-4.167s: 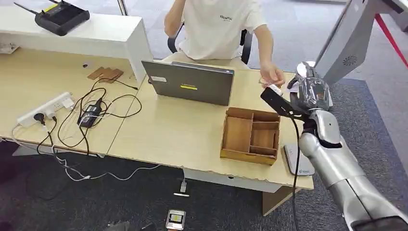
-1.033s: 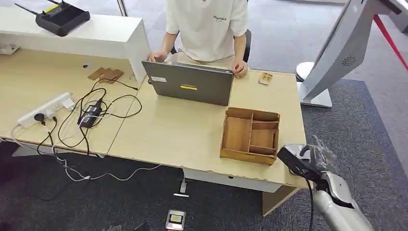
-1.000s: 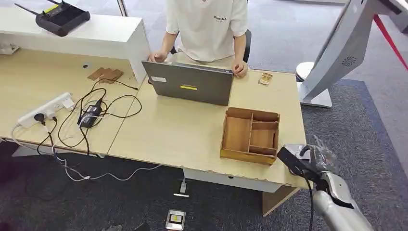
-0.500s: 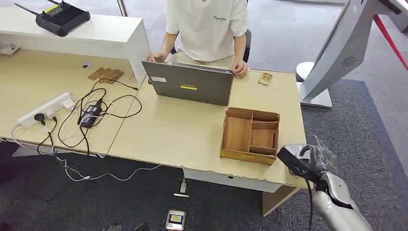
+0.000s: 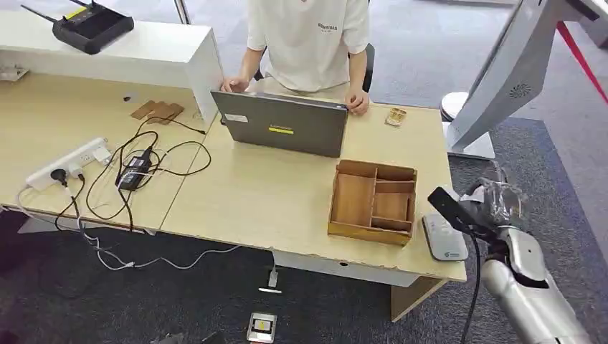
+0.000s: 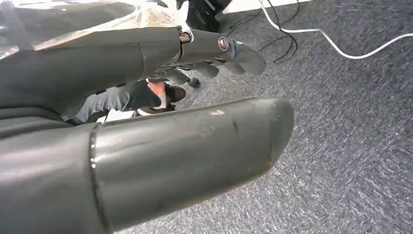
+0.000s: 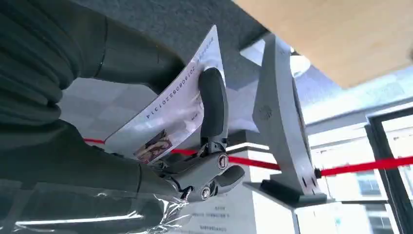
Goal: Pass the card to the sensor for recognition and then transmit it.
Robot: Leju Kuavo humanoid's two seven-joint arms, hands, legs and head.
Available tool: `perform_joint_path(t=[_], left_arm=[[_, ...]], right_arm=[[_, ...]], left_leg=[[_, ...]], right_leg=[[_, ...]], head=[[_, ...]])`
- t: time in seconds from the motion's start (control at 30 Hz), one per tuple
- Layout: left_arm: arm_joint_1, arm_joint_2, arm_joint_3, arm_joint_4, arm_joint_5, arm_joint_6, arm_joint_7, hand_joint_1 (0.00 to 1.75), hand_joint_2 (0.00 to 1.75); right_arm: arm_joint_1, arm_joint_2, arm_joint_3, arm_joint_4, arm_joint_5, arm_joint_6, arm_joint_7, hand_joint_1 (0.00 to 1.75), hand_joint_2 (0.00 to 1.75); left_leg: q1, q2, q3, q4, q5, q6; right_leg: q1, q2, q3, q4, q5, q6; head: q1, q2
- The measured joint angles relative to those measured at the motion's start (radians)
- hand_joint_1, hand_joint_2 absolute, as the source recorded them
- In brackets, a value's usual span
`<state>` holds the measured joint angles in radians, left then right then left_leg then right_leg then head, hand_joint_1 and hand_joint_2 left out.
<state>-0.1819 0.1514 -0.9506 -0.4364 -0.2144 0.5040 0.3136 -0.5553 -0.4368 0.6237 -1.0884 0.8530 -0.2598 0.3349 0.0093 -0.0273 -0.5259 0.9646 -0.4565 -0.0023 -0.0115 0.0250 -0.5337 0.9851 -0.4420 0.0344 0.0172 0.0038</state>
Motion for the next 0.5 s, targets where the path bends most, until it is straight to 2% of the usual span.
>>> perform_joint_path(t=[0.3, 0.4, 0.5], left_arm=[[-0.005, 0.0, -0.005, -0.006, -0.01, -0.01, -0.002, 0.0, 0.0], [-0.012, 0.0, -0.006, -0.01, -0.025, -0.027, -0.002, 0.0, 0.0], [-0.032, -0.001, -0.01, -0.015, -0.055, -0.05, 0.001, 0.0, 0.0]], right_arm=[[-0.129, -0.022, -0.003, -0.142, 0.042, 0.045, 0.011, 1.75, 1.75], [-0.186, -0.009, 0.011, -0.166, 0.07, 0.11, -0.002, 1.75, 1.75], [-0.255, 0.032, 0.048, -0.154, 0.083, 0.176, -0.011, 1.73, 1.75]], left_leg=[[0.0, 0.0, 0.0, 0.0, 0.0, 0.0], [0.0, 0.0, -0.001, 0.0, 0.0, 0.0], [0.001, 0.0, -0.002, 0.0, 0.001, -0.001]], right_leg=[[-0.001, 0.0, 0.0, 0.001, 0.0, 0.0], [-0.001, 0.0, 0.0, 0.001, 0.0, 0.0], [-0.001, 0.001, -0.001, 0.001, 0.001, -0.001]], head=[[0.0, 0.0], [0.0, 0.0], [-0.001, 0.0]])
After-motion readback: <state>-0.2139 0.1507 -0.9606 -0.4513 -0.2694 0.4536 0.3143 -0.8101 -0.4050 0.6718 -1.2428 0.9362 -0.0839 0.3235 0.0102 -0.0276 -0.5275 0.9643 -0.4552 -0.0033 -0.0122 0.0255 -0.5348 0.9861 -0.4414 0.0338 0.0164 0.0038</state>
